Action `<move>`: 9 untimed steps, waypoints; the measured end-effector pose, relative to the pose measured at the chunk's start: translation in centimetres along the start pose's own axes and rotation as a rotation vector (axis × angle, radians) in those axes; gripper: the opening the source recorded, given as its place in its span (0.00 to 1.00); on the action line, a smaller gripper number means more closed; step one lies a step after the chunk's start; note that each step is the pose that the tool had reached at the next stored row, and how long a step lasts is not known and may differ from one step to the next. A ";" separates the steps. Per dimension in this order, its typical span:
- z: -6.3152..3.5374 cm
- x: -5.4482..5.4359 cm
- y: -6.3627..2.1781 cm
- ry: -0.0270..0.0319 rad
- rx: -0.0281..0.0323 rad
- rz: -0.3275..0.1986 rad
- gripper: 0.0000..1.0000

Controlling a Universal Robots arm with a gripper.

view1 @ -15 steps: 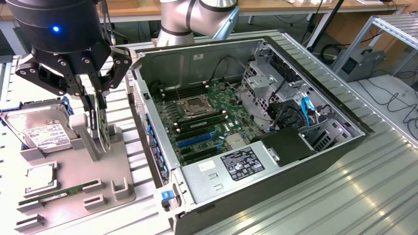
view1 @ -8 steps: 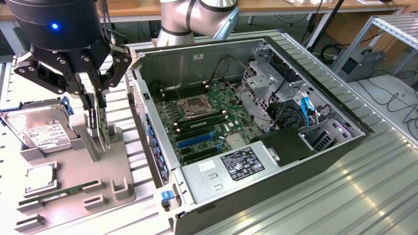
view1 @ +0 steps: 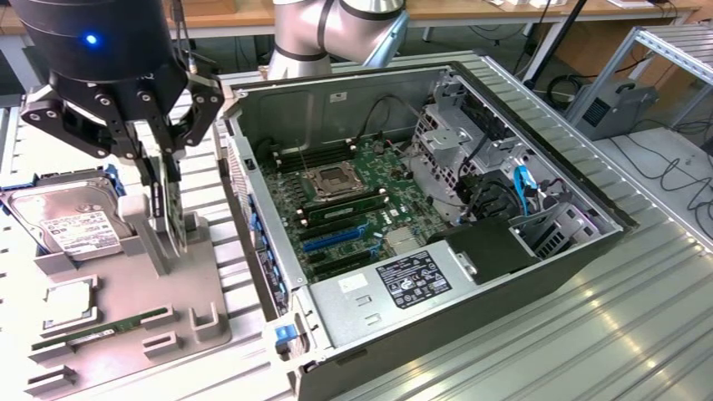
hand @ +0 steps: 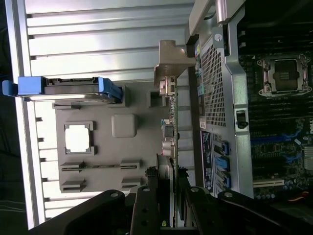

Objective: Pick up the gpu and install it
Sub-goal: 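Pick up the gpu and move the gpu toward the slot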

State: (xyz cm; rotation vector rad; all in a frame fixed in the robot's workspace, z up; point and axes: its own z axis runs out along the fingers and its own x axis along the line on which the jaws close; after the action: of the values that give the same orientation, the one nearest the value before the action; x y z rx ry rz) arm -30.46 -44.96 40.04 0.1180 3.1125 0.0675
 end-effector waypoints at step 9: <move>-0.36 0.0 0.02 0.0000 0.0000 0.000 0.26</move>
State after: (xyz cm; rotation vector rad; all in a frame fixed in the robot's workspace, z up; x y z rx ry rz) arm -30.46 -44.96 40.41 0.1180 3.1125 0.0674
